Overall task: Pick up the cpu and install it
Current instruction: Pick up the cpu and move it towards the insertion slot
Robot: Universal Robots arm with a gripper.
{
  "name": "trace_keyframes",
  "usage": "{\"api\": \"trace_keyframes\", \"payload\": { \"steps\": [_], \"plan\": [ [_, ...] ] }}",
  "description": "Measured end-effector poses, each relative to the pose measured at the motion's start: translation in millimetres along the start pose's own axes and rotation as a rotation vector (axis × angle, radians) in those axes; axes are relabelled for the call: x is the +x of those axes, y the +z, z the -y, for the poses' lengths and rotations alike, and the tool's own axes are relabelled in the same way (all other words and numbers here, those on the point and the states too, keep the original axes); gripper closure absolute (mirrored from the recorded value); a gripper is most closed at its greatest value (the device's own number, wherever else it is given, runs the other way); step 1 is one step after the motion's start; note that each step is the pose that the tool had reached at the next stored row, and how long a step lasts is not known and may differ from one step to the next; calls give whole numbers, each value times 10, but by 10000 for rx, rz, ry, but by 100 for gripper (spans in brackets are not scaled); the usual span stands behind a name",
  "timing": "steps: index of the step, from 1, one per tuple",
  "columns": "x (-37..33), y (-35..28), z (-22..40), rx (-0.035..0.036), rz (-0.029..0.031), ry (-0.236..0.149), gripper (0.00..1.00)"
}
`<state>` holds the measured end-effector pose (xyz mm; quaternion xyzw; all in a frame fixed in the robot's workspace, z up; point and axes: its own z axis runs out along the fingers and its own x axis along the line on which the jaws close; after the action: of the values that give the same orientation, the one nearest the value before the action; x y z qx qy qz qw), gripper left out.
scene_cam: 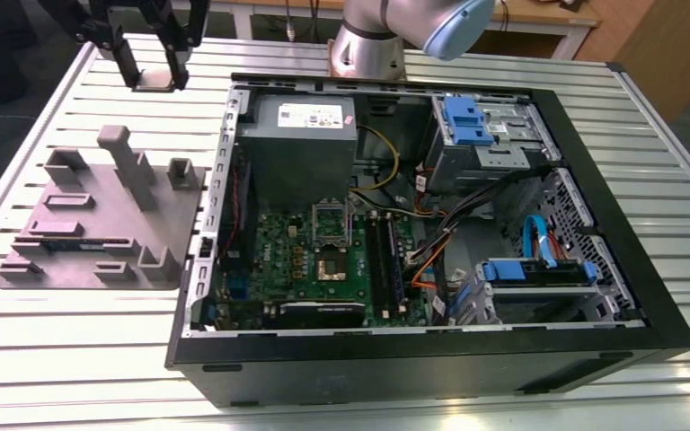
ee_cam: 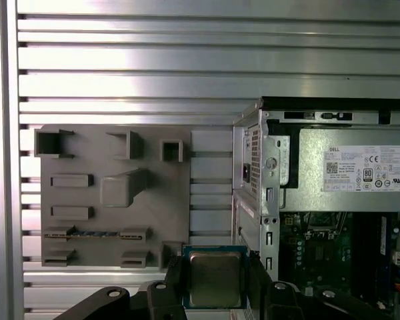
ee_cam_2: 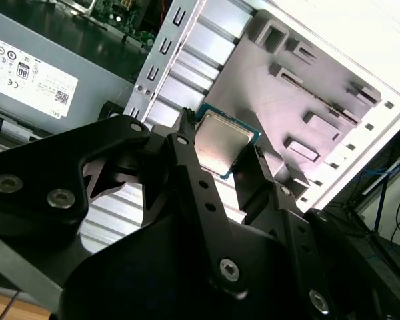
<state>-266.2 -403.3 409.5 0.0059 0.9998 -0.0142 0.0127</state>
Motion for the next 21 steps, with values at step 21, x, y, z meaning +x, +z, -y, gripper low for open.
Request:
{"api": "trace_keyframes", "payload": {
  "steps": [21],
  "plan": [
    [-75, 3, 19, 0, -2, 0, 53]
  ]
}}
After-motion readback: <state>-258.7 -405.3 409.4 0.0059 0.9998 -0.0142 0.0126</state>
